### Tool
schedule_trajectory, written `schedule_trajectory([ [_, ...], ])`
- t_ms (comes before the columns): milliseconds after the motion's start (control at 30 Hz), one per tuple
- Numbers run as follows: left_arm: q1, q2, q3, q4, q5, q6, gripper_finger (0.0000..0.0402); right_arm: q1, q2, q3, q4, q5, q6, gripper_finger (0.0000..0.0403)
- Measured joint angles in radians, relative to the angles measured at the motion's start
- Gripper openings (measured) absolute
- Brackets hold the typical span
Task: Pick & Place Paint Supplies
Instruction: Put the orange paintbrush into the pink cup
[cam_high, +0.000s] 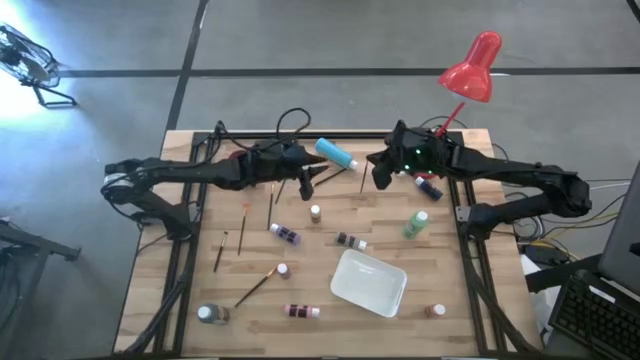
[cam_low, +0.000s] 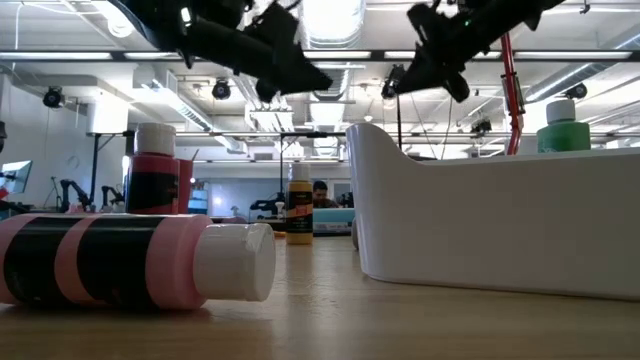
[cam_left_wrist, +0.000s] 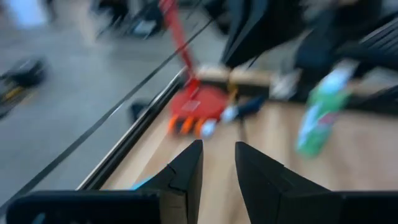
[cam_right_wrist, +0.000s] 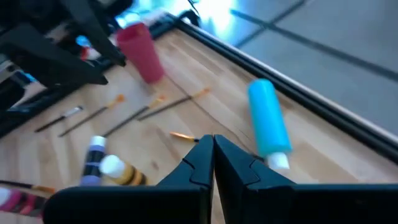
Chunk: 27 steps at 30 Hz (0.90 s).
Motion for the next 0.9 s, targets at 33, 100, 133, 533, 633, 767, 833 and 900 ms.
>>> schedule_trajectory([
  [33,0.006,0.003,-0.003,0.043,0.042,-0.009,0.0100,0.009,-0.008,0.000,0.011,-0.001,-0.009,0.0008],
  [100,0.017,0.009,-0.006,0.109,0.107,-0.043,0.0100,0.025,-0.018,0.000,0.036,-0.008,-0.021,0.0008],
  [133,0.022,0.015,-0.006,0.132,0.131,-0.056,0.0100,0.032,-0.021,0.000,0.049,-0.018,-0.028,0.0008],
  [533,0.032,0.161,0.093,0.153,0.331,-0.108,0.0166,0.064,-0.023,0.002,0.127,-0.098,-0.089,0.0008],
  [633,0.031,0.208,0.145,0.157,0.377,-0.106,0.0170,0.064,-0.023,0.002,0.128,-0.098,-0.092,0.0008],
  [767,0.031,0.263,0.195,0.152,0.398,-0.101,0.0170,0.067,-0.023,0.002,0.128,-0.100,-0.096,0.0008],
  [833,0.032,0.282,0.214,0.152,0.398,-0.101,0.0170,0.068,-0.023,0.002,0.128,-0.105,-0.097,0.0008],
  [900,0.032,0.295,0.232,0.153,0.398,-0.101,0.0170,0.071,-0.023,0.002,0.128,-0.107,-0.097,0.0008],
])
